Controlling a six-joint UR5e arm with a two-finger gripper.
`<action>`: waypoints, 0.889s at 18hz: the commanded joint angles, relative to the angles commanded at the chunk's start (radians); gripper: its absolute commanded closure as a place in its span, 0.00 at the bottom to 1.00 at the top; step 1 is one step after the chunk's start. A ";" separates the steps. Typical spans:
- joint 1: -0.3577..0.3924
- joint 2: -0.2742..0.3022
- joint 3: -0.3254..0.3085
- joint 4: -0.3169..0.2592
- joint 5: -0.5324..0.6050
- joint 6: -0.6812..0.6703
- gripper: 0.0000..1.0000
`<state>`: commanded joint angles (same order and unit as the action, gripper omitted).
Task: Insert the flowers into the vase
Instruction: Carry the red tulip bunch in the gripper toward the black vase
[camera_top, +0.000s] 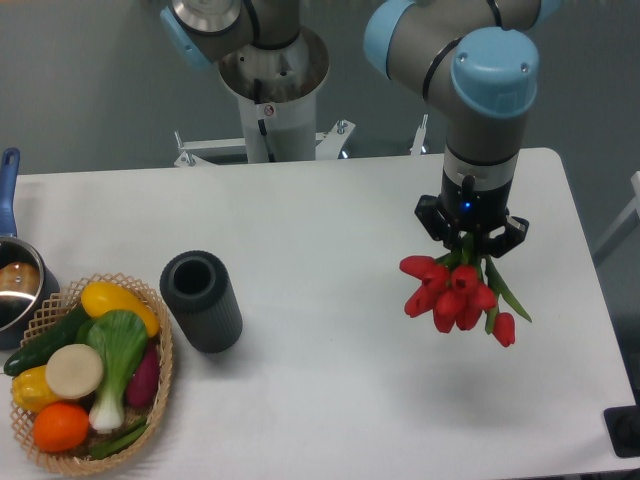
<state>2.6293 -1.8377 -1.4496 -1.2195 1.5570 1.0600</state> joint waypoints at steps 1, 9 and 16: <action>-0.006 0.006 0.000 0.003 -0.011 -0.002 1.00; -0.006 0.043 -0.005 0.089 -0.227 -0.066 1.00; -0.012 0.055 -0.014 0.264 -0.513 -0.182 1.00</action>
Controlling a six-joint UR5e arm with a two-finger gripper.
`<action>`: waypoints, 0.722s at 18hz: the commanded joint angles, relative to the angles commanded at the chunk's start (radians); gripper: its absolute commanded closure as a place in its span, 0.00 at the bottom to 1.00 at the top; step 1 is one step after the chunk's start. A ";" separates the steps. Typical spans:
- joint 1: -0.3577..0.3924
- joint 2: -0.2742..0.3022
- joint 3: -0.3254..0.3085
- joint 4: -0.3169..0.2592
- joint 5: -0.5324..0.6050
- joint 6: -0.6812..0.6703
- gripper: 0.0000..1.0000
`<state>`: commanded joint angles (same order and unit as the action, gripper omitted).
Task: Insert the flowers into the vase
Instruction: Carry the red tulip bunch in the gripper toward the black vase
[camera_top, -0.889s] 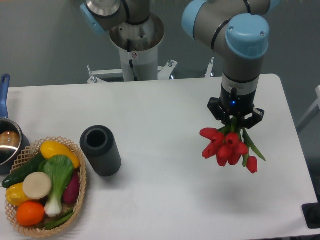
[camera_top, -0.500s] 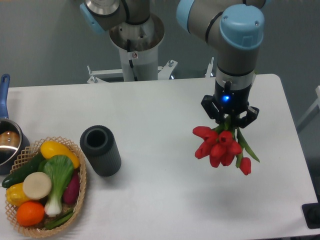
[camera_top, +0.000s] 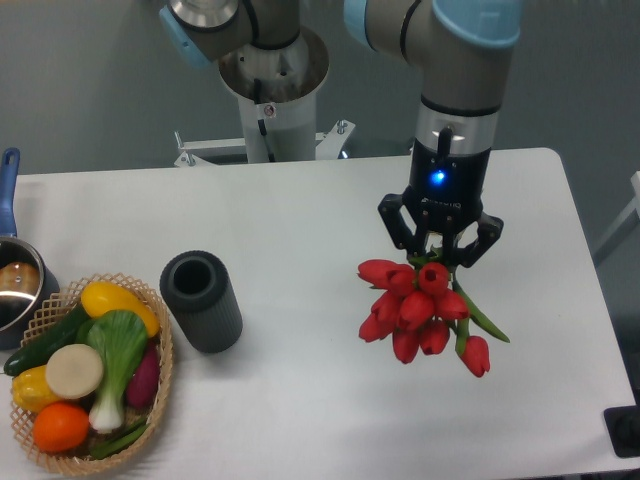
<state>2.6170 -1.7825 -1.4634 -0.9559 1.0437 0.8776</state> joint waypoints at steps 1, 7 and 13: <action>-0.003 0.000 0.000 0.017 -0.064 -0.026 1.00; -0.025 -0.009 0.000 0.039 -0.404 -0.077 0.97; -0.028 -0.005 -0.029 0.081 -0.670 -0.080 0.90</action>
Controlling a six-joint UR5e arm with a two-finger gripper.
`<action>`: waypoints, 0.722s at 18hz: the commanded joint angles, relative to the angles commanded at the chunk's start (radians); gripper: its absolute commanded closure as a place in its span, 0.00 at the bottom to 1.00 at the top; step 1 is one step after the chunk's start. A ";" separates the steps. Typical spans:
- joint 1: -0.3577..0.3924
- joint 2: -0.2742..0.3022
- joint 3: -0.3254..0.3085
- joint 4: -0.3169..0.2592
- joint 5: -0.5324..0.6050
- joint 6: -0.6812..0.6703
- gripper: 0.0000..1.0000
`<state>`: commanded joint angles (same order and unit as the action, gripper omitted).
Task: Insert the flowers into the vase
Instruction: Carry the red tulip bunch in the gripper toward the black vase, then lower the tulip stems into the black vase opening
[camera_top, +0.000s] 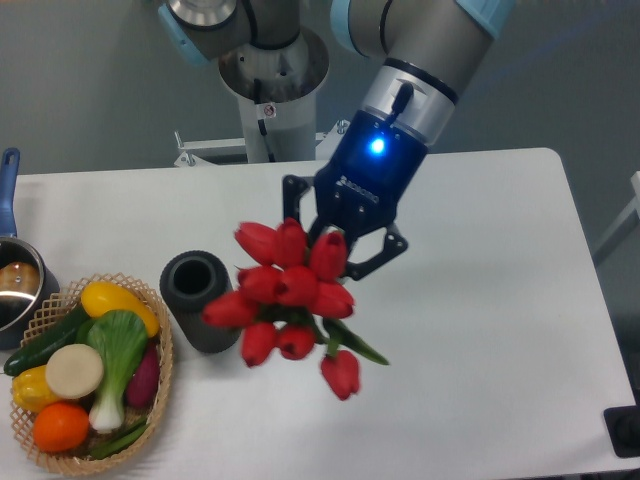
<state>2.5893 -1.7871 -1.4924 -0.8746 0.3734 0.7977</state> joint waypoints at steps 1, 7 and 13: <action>0.000 0.000 -0.018 0.026 -0.048 0.000 0.89; 0.000 0.029 -0.130 0.078 -0.209 0.047 0.85; -0.005 0.159 -0.366 0.078 -0.271 0.237 0.85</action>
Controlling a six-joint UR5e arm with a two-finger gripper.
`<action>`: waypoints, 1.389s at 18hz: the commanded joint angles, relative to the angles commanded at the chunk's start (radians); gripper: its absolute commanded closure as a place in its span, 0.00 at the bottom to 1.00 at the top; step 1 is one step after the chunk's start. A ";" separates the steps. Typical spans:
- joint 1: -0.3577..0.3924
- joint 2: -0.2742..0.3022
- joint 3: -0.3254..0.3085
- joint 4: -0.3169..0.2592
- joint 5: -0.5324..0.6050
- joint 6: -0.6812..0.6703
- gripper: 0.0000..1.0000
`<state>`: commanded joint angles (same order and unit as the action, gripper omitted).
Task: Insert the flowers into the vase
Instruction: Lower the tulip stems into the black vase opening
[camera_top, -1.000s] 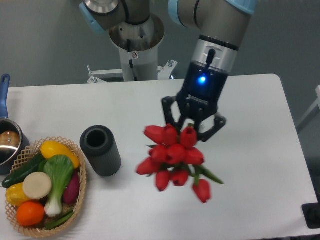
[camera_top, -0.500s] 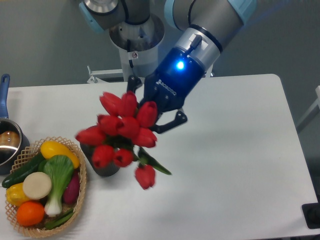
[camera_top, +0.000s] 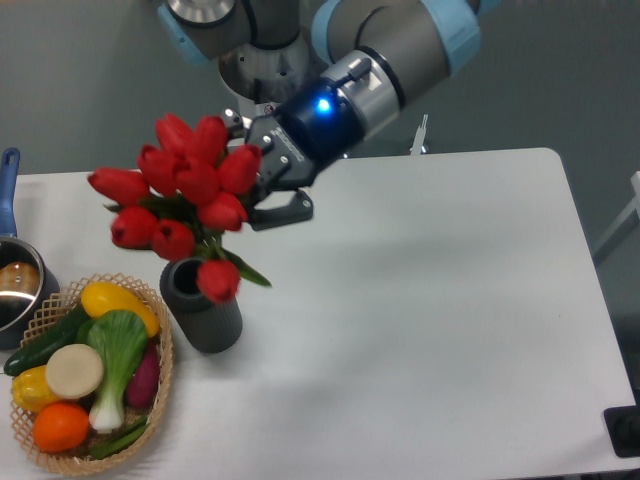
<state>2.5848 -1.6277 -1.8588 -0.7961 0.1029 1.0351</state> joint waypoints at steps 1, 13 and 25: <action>-0.008 0.006 -0.026 0.000 0.000 0.032 0.85; -0.048 -0.055 -0.046 0.000 -0.003 0.069 0.85; -0.054 -0.092 -0.135 0.002 0.009 0.175 0.74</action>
<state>2.5311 -1.7196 -1.9940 -0.7946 0.1120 1.2101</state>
